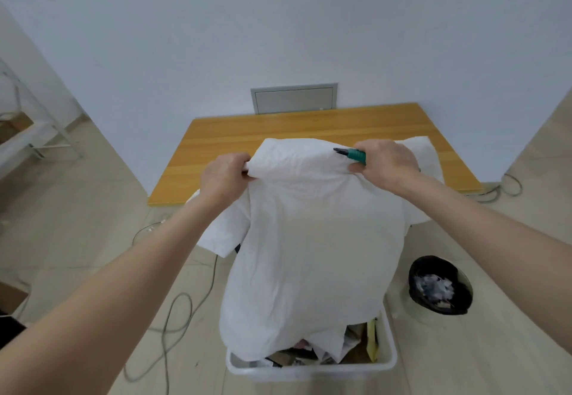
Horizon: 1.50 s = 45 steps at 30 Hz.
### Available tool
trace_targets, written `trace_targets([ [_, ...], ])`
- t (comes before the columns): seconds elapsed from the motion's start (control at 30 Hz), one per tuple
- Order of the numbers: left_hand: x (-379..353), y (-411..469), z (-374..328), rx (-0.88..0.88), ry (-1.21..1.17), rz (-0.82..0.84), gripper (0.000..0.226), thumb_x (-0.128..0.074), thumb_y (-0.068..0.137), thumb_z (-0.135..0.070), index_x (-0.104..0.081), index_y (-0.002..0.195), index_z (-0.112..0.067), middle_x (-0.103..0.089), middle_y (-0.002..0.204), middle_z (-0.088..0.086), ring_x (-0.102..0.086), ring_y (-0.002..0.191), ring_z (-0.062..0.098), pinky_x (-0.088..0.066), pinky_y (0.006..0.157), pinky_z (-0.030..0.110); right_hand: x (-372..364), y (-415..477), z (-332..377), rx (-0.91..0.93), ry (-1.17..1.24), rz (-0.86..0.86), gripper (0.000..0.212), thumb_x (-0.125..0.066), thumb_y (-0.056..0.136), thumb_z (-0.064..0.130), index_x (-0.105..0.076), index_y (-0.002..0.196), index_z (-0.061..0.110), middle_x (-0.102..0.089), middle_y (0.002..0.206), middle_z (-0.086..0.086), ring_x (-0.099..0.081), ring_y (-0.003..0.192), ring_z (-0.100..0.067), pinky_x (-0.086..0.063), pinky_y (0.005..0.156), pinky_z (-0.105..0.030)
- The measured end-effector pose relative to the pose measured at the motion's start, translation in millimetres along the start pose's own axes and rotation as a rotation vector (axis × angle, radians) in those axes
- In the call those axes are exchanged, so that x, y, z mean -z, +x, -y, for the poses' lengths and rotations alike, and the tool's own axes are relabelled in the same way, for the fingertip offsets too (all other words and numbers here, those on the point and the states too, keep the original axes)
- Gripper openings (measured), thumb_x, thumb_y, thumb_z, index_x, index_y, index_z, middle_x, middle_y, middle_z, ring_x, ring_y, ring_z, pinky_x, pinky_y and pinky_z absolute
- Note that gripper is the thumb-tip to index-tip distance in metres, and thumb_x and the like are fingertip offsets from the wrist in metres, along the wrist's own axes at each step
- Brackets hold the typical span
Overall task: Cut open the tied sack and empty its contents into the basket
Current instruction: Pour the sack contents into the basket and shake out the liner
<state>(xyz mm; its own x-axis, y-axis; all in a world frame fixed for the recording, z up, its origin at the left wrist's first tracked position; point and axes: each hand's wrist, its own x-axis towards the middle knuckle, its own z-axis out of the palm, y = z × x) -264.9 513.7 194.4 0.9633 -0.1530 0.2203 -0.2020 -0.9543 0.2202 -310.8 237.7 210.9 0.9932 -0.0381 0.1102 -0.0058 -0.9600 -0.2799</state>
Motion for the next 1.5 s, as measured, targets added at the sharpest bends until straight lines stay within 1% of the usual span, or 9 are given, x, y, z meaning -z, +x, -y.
trace_targets([
  [0.2, 8, 4, -1, 0.004, -0.005, 0.037, 0.013, -0.065, 0.083, -0.025, -0.056, 0.085, -0.017, -0.063, 0.085, 0.002, -0.056, 0.080, 0.026, -0.032, 0.054, 0.030, 4, 6, 1, 0.023, -0.002, -0.141, 0.014, -0.060, 0.091, 0.031, -0.064, 0.100, 0.021, -0.064, 0.099, -0.003, -0.057, 0.093, -0.031, -0.038, 0.067, -0.031],
  [0.4, 16, 11, 6, -0.008, -0.123, 0.253, 0.114, -0.087, 0.054, -0.043, -0.020, 0.146, -0.032, -0.029, 0.144, 0.010, -0.036, 0.130, 0.031, -0.034, 0.105, 0.052, 13, 12, 0, 0.063, 0.071, -0.309, 0.014, -0.063, 0.089, 0.024, -0.064, 0.101, 0.018, -0.063, 0.103, -0.006, -0.056, 0.098, -0.033, -0.040, 0.070, -0.035],
  [0.63, 17, 27, 14, -0.021, -0.502, 0.484, 0.137, -0.073, 0.042, -0.069, 0.002, 0.149, -0.029, -0.012, 0.158, -0.001, -0.009, 0.146, 0.021, -0.014, 0.118, 0.049, 16, 15, -1, 0.067, 0.218, -0.337, 0.022, -0.066, 0.086, 0.020, -0.066, 0.109, 0.018, -0.066, 0.111, -0.005, -0.057, 0.103, -0.030, -0.043, 0.078, -0.036],
  [0.73, 17, 31, 12, -0.012, -0.318, 0.435, 0.145, -0.071, 0.033, -0.074, 0.003, 0.149, -0.027, -0.017, 0.157, 0.003, -0.012, 0.145, 0.025, -0.015, 0.117, 0.051, 16, 16, -4, 0.081, 0.360, -0.309, 0.024, -0.069, 0.085, 0.018, -0.067, 0.108, 0.018, -0.065, 0.104, -0.001, -0.055, 0.094, -0.022, -0.036, 0.075, -0.028],
  [0.8, 14, 29, 7, 0.010, -0.285, 0.404, 0.130, -0.077, 0.038, -0.064, -0.019, 0.147, -0.025, -0.040, 0.146, -0.001, -0.031, 0.138, 0.024, -0.028, 0.112, 0.048, 14, 13, -1, 0.110, 0.439, -0.288, 0.018, -0.069, 0.084, 0.016, -0.067, 0.102, 0.018, -0.060, 0.094, 0.004, -0.049, 0.087, -0.015, -0.032, 0.074, -0.026],
  [0.93, 6, 21, -12, 0.090, -0.523, 0.196, 0.017, -0.067, 0.074, -0.013, -0.065, 0.089, -0.005, -0.061, 0.084, 0.004, -0.054, 0.081, 0.020, -0.041, 0.067, 0.029, 16, 6, -1, 0.136, 0.551, -0.179, 0.029, -0.071, 0.079, 0.012, -0.051, 0.067, 0.029, -0.047, 0.064, 0.011, -0.044, 0.070, -0.016, -0.030, 0.060, -0.029],
  [1.17, 25, 13, -21, 0.087, -0.730, 0.179, 0.023, -0.051, 0.084, 0.002, -0.062, 0.069, -0.012, -0.056, 0.067, -0.001, -0.048, 0.062, 0.014, -0.041, 0.053, 0.020, 32, 1, -31, -0.100, 0.794, 0.224, 0.057, -0.079, 0.075, 0.021, -0.048, 0.123, 0.028, -0.054, 0.099, -0.001, -0.047, 0.060, -0.012, -0.041, 0.057, -0.025],
  [1.33, 22, 12, -16, 0.104, -0.846, 0.246, 0.033, -0.048, 0.085, 0.006, -0.066, 0.075, -0.020, -0.065, 0.074, -0.001, -0.060, 0.071, 0.017, -0.049, 0.063, 0.028, 8, -1, -36, -0.085, 0.447, 0.357, 0.107, -0.086, 0.066, 0.028, -0.020, 0.150, 0.034, -0.029, 0.154, 0.006, -0.030, 0.140, -0.021, -0.028, 0.110, -0.036],
  [1.5, 14, 8, -18, 0.145, -0.850, 0.279, 0.033, -0.051, 0.088, 0.002, -0.067, 0.076, -0.024, -0.067, 0.076, -0.003, -0.063, 0.069, 0.012, -0.051, 0.058, 0.026, -24, 0, -24, -0.184, 0.424, 0.322, 0.037, -0.084, 0.067, 0.026, -0.066, 0.096, 0.011, -0.065, 0.090, -0.004, -0.059, 0.086, -0.024, -0.043, 0.068, -0.033],
])
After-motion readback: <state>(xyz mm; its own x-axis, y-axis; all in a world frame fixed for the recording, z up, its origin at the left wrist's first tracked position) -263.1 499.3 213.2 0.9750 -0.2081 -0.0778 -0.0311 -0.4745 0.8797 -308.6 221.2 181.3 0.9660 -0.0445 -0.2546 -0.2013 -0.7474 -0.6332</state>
